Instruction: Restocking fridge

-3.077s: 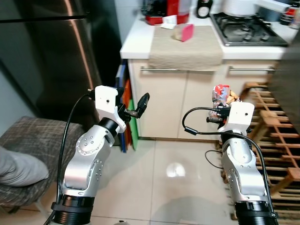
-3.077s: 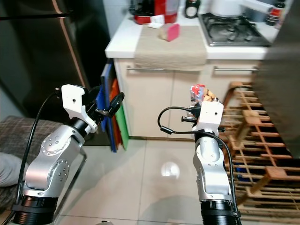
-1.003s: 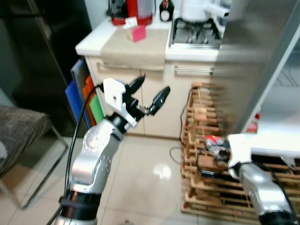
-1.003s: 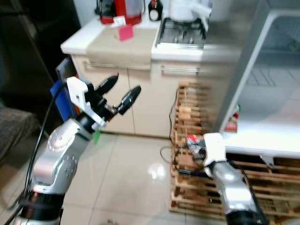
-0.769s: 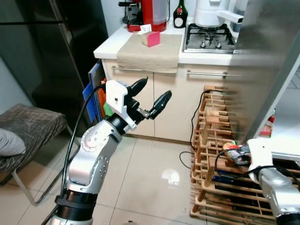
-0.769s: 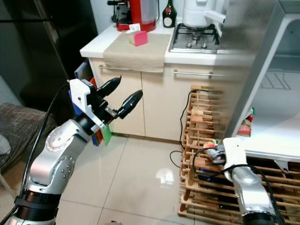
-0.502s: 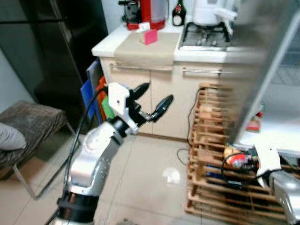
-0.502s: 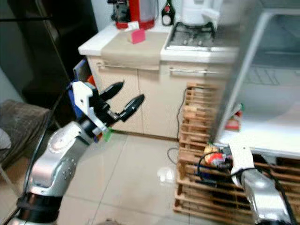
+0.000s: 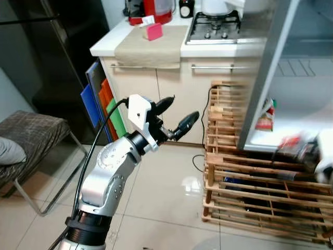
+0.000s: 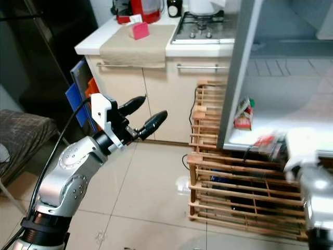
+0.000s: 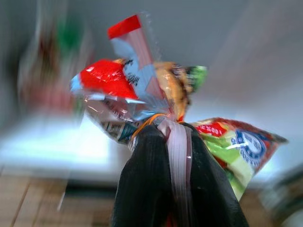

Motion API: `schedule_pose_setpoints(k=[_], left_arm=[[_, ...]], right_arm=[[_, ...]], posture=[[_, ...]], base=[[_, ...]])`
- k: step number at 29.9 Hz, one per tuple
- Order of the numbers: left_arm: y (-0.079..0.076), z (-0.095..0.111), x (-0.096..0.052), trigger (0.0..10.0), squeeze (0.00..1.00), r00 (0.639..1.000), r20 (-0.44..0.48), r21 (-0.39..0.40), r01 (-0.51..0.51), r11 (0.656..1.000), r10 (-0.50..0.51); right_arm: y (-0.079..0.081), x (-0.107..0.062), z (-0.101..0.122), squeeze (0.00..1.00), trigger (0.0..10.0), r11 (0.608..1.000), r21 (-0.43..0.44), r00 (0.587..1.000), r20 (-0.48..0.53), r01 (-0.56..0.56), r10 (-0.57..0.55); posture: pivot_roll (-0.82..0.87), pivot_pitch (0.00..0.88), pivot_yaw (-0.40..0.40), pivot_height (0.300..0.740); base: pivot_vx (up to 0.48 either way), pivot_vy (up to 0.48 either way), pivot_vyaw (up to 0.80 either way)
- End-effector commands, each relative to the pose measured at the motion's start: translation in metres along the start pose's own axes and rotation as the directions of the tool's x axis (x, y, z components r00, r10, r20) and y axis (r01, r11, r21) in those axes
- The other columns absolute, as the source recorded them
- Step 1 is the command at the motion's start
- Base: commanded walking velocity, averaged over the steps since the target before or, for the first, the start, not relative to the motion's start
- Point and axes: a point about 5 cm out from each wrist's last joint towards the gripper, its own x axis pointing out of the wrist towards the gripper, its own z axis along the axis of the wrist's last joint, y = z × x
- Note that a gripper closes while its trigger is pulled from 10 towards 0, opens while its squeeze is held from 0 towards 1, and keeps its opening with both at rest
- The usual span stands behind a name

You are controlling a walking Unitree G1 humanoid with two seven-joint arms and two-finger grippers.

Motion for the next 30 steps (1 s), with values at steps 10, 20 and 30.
schedule_pose_setpoints(k=[10, 20, 30], left_arm=[[0.0, -0.017, 0.014, 10.0, 0.0, 0.991, -0.121, 0.034, 0.062, 0.998, -0.057], [-0.007, -0.011, 0.021, 10.0, 0.0, 0.987, -0.099, 0.003, 0.126, 0.992, -0.125], [-0.021, -0.01, 0.027, 10.0, 0.0, 0.986, -0.042, -0.039, 0.16, 0.986, -0.162]], right_arm=[[0.042, 0.027, 0.003, 0.0, 10.0, 0.991, 0.124, 0.997, 0.051, 0.045, -0.052], [0.083, 0.039, -0.021, 0.0, 10.0, 0.992, 0.122, 0.999, 0.016, 0.04, -0.042], [0.077, 0.04, -0.024, 0.0, 10.0, 0.992, 0.107, 0.997, 0.035, 0.06, -0.064]], posture=[[-0.06, 0.0, 0.065, 0.74], [-0.02, 0.0, 0.094, 0.74], [-0.06, 0.0, 0.088, 0.74]], base=[[0.0, 0.0, 0.0], [0.144, -0.124, 0.0], [0.394, -0.255, 0.0]])
